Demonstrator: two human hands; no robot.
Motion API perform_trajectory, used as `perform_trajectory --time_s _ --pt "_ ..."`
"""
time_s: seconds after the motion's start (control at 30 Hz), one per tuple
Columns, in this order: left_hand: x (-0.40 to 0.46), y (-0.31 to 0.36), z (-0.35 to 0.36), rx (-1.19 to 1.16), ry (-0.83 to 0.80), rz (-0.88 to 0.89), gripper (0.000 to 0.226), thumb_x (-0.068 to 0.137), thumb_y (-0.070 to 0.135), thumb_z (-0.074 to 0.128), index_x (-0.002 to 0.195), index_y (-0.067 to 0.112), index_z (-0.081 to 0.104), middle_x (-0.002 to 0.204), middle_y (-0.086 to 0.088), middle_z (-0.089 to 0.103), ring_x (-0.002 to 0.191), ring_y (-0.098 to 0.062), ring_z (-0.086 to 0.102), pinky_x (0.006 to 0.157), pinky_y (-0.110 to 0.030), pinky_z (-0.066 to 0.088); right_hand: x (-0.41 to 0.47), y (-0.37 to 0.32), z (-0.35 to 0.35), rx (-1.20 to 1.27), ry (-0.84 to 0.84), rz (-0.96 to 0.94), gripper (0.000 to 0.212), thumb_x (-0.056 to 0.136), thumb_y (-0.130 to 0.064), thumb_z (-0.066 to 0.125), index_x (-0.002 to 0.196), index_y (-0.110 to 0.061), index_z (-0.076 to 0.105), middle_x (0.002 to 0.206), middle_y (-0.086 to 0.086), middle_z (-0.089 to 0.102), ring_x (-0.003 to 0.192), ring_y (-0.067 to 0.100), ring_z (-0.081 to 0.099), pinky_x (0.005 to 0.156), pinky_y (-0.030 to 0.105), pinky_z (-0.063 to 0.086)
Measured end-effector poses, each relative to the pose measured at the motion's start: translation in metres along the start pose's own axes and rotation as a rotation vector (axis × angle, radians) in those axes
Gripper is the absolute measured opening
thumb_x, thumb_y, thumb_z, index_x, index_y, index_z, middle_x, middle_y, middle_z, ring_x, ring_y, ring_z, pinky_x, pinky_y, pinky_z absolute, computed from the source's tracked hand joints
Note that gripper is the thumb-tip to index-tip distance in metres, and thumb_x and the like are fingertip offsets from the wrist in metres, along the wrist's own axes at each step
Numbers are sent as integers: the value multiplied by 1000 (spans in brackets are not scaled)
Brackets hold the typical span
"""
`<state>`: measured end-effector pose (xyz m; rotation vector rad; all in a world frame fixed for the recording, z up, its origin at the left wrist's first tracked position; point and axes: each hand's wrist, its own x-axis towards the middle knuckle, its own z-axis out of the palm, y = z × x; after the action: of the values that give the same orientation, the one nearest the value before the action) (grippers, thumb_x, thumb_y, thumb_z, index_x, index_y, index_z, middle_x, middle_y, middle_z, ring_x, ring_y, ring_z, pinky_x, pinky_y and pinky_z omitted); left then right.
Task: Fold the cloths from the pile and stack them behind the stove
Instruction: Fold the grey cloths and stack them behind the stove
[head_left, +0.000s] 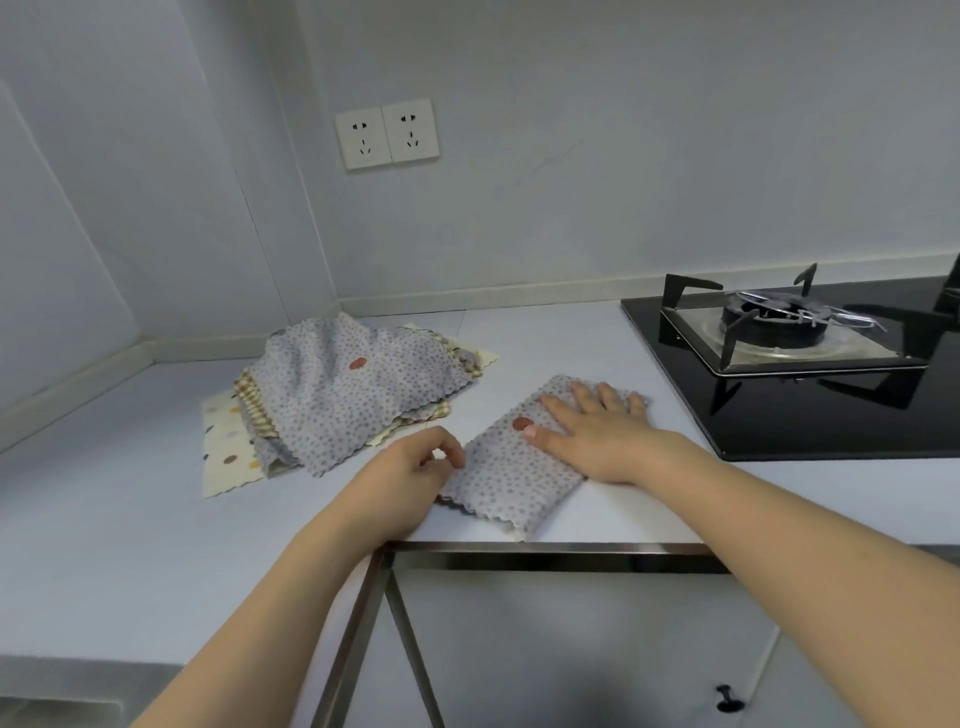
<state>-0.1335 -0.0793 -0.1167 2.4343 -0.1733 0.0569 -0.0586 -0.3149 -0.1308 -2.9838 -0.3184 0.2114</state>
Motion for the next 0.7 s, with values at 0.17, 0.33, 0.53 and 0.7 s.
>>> perform_trajectory --time_s 0.17,0.33,0.53,0.7 --pt "-5 1 -18 -118 -171 -57 33 88 -1 49 99 24 68 63 0 44 52 -12 39 50 -20 31 -37 -15 2 77 324 -140 66 97 -52 36 151 -18 19 158 8 16 145 28 13 120 42 7" --pt "-11 -4 -29 -105 -258 -16 43 82 -3 55 100 33 69 61 1 42 58 -15 40 54 -25 31 -95 -37 21 191 431 -532 34 87 -41 51 113 -20 58 112 -7 53 106 12 46 97 30 40" --pt "-30 -3 -29 -191 -224 25 18 89 8 66 95 23 74 73 5 69 68 -11 55 67 -20 41 -111 -34 38 33 499 -577 33 80 -48 61 96 -20 58 98 -6 54 92 15 52 78 29 49" --pt "-35 7 -25 -304 -60 71 10 91 24 66 93 16 71 98 2 69 93 -9 63 86 -24 45 -123 -32 16 467 469 -390 22 96 -36 52 76 -26 47 62 -10 46 60 7 43 60 29 37"
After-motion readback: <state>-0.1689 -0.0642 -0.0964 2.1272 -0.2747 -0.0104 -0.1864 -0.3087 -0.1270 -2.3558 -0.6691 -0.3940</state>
